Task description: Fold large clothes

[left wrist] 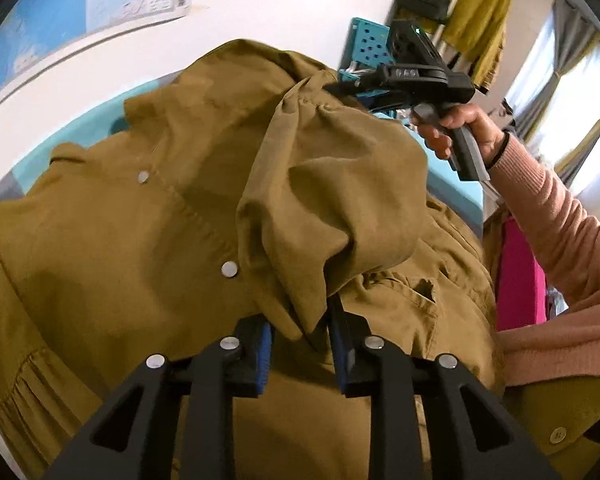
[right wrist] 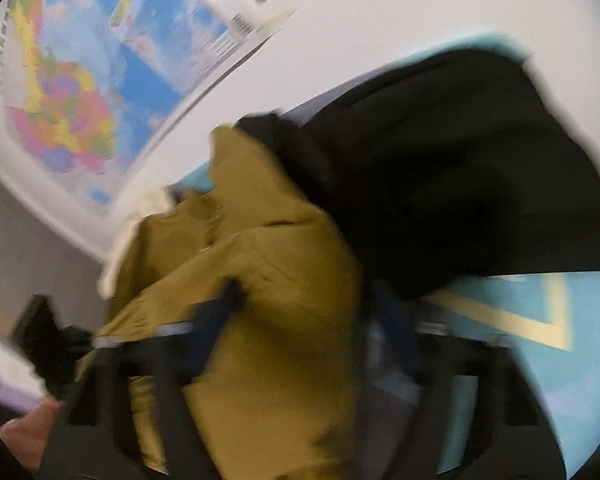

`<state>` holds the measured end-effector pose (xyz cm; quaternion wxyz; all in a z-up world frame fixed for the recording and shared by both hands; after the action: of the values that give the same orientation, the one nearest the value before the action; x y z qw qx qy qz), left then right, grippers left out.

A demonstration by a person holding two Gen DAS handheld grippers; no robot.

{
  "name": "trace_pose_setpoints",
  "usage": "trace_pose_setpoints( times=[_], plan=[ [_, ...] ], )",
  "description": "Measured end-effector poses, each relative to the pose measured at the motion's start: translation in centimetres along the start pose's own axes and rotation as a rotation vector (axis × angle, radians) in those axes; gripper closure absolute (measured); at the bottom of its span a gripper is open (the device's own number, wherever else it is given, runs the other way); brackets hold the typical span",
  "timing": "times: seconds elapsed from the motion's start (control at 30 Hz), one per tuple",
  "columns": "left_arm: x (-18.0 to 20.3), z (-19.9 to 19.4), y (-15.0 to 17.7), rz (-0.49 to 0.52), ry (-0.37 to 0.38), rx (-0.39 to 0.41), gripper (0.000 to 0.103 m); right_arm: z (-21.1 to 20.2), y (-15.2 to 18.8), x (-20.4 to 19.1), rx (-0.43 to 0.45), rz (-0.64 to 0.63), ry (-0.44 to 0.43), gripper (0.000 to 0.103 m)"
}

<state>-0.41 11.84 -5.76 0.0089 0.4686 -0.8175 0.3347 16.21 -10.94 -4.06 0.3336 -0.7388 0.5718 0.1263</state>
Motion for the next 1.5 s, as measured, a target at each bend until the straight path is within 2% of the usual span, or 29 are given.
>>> trace_pose_setpoints(
  times=[0.07,0.17,0.23,0.27,0.3,0.37,0.4,0.43,0.47,0.57,0.6,0.67,0.73,0.77,0.8,0.87,0.93,1.0,1.07,1.1,1.13,1.17,1.2,1.23,1.27,1.37,1.43,1.5],
  plan=[
    [-0.8,-0.4,0.1,-0.016,-0.041,0.011,0.082,-0.8,0.0,-0.5,0.033,-0.075,0.018,0.086],
    [-2.2,-1.6,-0.3,-0.028,-0.116,0.028,0.09,-4.2,-1.2,-0.7,0.127,-0.105,0.035,0.09],
    [-4.1,-3.0,-0.8,-0.06,-0.233,0.042,0.092,-6.0,-2.0,-0.5,0.186,-0.129,0.086,0.091],
    [-5.3,-3.6,-1.1,-0.075,-0.342,0.045,0.092,-5.9,-2.2,-0.2,0.182,-0.136,0.123,0.09],
    [-5.7,-4.0,-1.2,-0.079,-0.375,0.051,0.088,-5.1,-2.1,0.0,0.155,-0.134,0.158,0.09],
    [-6.0,-4.6,-1.1,-0.096,-0.341,0.068,0.069,-3.5,-1.9,0.6,0.117,-0.148,0.241,0.089],
    [-5.7,-4.6,-0.8,-0.102,-0.275,0.072,0.051,-3.0,-1.6,1.0,0.108,-0.147,0.254,0.089],
    [-4.8,-4.4,-0.2,-0.09,-0.2,0.069,0.043,-2.5,-1.3,1.4,0.101,-0.124,0.253,0.088],
    [-3.8,-3.8,0.4,-0.061,-0.18,0.055,0.034,-2.3,-1.1,1.8,0.1,-0.103,0.24,0.088],
    [-1.6,-1.9,2.3,-0.002,-0.159,-0.023,0.03,-2.7,-0.3,2.6,0.108,-0.063,0.204,0.086],
    [-1.1,-1.1,2.9,-0.005,-0.147,-0.05,0.025,-2.9,-0.1,2.8,0.107,-0.067,0.208,0.085],
    [-0.8,0.6,3.7,-0.02,-0.116,-0.107,0.025,-2.8,-0.2,2.3,0.106,-0.071,0.216,0.085],
    [-1.2,1.9,4.2,-0.022,-0.158,-0.162,0.055,-3.1,-0.3,2.2,0.107,-0.077,0.217,0.085],
    [-1.4,1.5,3.9,-0.03,-0.151,-0.157,0.063,-3.1,-0.6,2.1,0.11,-0.078,0.216,0.085],
    [-1.7,0.9,3.4,-0.036,-0.165,-0.144,0.086,-3.3,-0.6,2.0,0.114,-0.09,0.218,0.085],
    [-2.8,-1.3,2.2,-0.041,-0.271,-0.105,0.09,-3.3,-1.1,1.5,0.127,-0.096,0.214,0.087],
    [-4.6,-4.6,0.9,-0.069,-0.355,-0.048,0.09,-3.7,-1.3,1.3,0.143,-0.109,0.207,0.088],
    [-6.6,-7.1,0.1,-0.096,-0.436,-0.023,0.09,-3.6,-1.3,1.6,0.143,-0.1,0.196,0.088],
    [-8.1,-7.6,-0.3,-0.119,-0.447,-0.048,0.086,-2.9,-1.3,1.7,0.131,-0.102,0.211,0.087],
    [-8.5,-7.3,-0.3,-0.124,-0.462,-0.07,0.079,-2.5,-1.2,1.7,0.122,-0.107,0.231,0.086],
    [-8.5,-6.9,-0.3,-0.134,-0.48,-0.09,0.068,-2.1,-1.2,1.8,0.11,-0.11,0.265,0.084],
    [-9.2,-5.8,-0.1,-0.151,-0.505,-0.137,0.065,-2.0,-1.1,1.8,0.107,-0.107,0.285,0.075],
    [-9.5,-5.1,0.1,-0.157,-0.506,-0.16,0.061,-2.0,-1.1,1.8,0.109,-0.103,0.31,0.069],
    [-9.6,-4.3,0.2,-0.165,-0.5,-0.171,0.055,-2.5,-1.2,1.8,0.122,-0.097,0.354,0.055],
    [-9.9,-3.9,0.4,-0.177,-0.501,-0.173,0.053,-3.0,-1.2,1.5,0.145,-0.104,0.386,0.051],
    [-10.1,-5.0,0.8,-0.207,-0.444,-0.113,0.044,-5.9,-0.7,-1.5,0.258,-0.188,0.455,0.051],
    [-10.6,-5.7,1.0,-0.228,-0.427,-0.08,0.043,-7.0,0.2,-4.5,0.31,-0.263,0.422,0.051],
    [-10.5,-6.8,1.1,-0.25,-0.442,-0.038,0.041,-6.7,1.4,-8.1,0.305,-0.362,0.345,0.051]
  ],
)
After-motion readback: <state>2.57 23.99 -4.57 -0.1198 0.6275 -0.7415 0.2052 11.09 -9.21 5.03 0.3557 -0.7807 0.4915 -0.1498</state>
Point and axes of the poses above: each gripper's, at about its wrist camera, not at the fingertips, and z roughly the way its jaws point, x to its right, y to its underside, the point moved 4 cm from there along z, roughly the way its jaws point, and after that the axes turned 9 degrees about y, right-handed, at the moved point
